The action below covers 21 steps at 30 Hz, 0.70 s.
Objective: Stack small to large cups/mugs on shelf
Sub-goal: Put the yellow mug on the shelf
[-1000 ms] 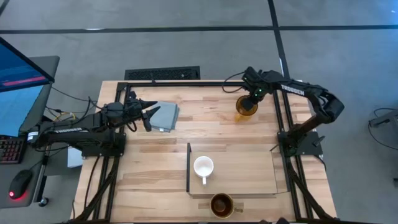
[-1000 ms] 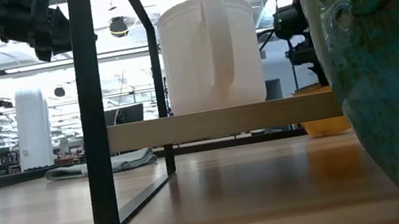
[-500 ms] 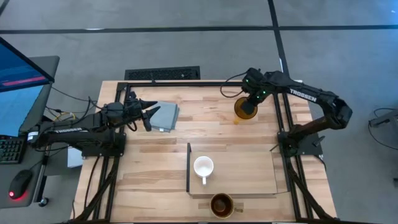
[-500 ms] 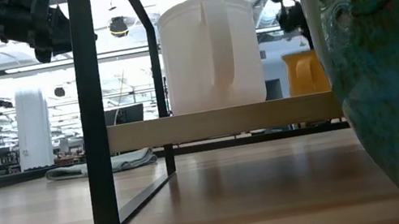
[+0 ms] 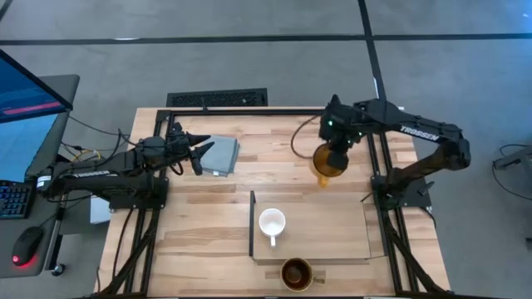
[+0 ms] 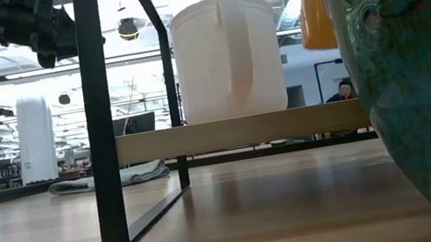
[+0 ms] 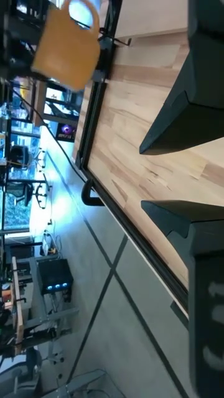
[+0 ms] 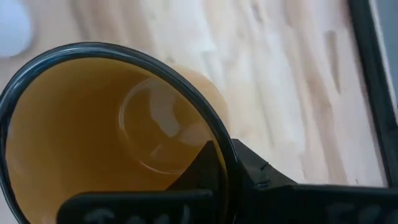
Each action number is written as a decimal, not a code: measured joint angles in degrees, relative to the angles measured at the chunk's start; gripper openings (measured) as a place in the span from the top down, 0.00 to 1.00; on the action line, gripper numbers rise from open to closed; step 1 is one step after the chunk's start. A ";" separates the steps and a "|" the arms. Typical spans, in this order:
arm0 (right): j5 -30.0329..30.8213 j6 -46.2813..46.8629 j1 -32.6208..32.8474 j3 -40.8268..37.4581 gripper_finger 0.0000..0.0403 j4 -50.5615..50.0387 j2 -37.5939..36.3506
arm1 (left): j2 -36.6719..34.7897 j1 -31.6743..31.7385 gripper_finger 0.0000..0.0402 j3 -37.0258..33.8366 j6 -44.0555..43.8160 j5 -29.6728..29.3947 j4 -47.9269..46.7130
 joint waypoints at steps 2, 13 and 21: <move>-0.02 1.07 3.13 0.16 0.93 -0.28 0.01 | 0.00 -0.01 0.70 0.00 0.00 0.00 -0.56; -0.07 9.08 16.12 0.25 0.93 2.40 5.34 | 0.00 -0.02 0.70 0.02 -3.63 0.04 -5.45; -2.39 11.01 19.49 0.18 0.93 5.22 12.72 | 0.02 -0.04 0.70 0.02 -5.81 0.39 -10.09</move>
